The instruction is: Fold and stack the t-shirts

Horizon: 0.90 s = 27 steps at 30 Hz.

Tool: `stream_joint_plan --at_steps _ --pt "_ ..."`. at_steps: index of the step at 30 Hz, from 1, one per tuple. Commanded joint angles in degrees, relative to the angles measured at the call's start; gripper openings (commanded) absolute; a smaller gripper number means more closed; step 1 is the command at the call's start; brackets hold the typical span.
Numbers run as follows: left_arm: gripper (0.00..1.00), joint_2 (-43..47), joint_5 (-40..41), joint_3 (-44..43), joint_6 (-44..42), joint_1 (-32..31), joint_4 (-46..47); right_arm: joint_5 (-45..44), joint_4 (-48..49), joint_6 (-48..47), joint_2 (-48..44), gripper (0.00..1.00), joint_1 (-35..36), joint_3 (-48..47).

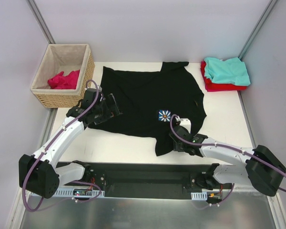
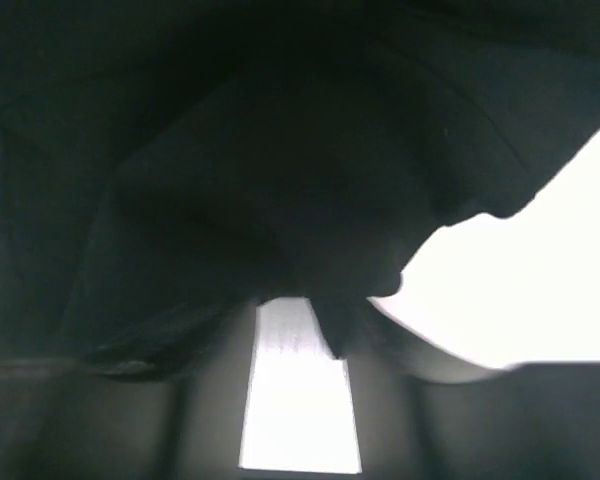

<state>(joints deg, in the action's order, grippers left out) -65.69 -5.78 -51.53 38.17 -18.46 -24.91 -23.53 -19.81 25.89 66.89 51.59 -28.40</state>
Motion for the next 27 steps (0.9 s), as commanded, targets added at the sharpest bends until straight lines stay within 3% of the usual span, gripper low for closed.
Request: stream_joint_plan --at_steps 1,5,7,15,22,27 --pt "0.99 0.83 1.21 -1.65 -0.55 -0.79 -1.2 1.12 2.58 -1.81 2.01 0.33 -0.62 -2.09" --pt "0.99 0.92 1.56 -1.65 -0.64 -0.79 -1.37 1.2 2.59 -2.68 2.45 0.18 -1.23 -2.8" --pt "0.99 1.0 1.48 -1.73 -0.64 -0.79 -1.37 1.38 2.32 -2.77 2.36 0.01 -1.41 -2.97" --pt "0.99 1.27 0.42 -1.73 -0.47 -0.88 -1.37 1.47 -3.56 -1.11 -3.77 0.01 1.57 -3.41" --pt "0.99 2.58 0.07 -1.47 -0.2 -1.14 -1.37 -3.27 -16.3 -0.84 -15.02 0.01 6.06 -9.47" --pt "0.99 3.29 -0.11 -1.21 0.15 -1.49 -1.37 -3.28 -24.29 -1.11 -18.2 0.01 7.11 -14.31"
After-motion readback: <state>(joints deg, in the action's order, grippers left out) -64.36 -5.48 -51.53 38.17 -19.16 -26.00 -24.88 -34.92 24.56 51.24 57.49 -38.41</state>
